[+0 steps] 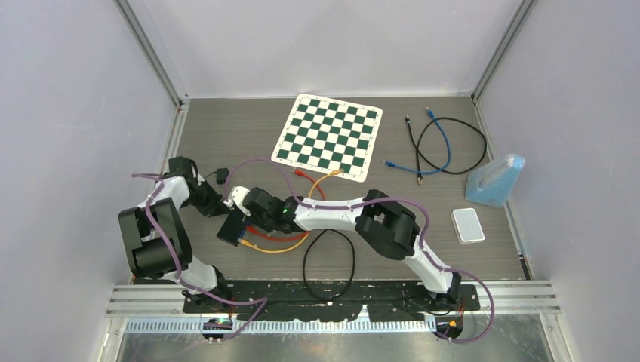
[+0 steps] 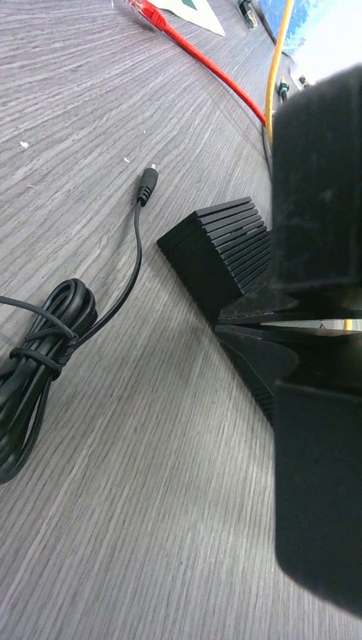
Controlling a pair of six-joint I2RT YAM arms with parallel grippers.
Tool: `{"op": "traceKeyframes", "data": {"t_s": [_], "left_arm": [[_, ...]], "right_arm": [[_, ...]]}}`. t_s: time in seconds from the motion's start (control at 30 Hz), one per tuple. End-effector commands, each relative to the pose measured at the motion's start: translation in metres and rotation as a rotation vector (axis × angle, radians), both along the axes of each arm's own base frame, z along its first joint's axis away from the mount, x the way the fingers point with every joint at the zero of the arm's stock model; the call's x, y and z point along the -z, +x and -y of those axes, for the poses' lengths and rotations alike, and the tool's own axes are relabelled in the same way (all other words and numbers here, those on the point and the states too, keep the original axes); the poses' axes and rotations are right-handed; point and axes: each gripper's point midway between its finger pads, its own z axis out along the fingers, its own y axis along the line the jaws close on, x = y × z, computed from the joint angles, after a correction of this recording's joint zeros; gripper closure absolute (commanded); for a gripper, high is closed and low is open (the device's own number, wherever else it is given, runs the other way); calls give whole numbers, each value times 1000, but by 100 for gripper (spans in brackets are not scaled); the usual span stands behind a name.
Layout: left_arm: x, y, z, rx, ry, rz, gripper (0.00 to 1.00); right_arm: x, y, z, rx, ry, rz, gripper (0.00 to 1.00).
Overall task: Insert the plug into the switch port
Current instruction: Insert the connector into the switch port.
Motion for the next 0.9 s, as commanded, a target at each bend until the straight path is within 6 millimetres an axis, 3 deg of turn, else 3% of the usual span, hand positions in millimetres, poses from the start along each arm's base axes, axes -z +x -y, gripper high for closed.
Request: {"op": "traceKeyframes", "data": {"t_s": [0.0,0.2,0.67,0.87], "left_arm": [[-5,5,6,24,-39,21,94],[-5,4,14,68,-70,27,95],[-9,6,31,204,-68,64,100],[-9,7,39,248,-67,66,100]], "right_arm": [[-48,8,-23,15,179,22,95],[-45,15,-24,21,214,34,95],[-84,30,-34,-26,316,140,95],[-92,33,-37,-39,317,154,95]]}}
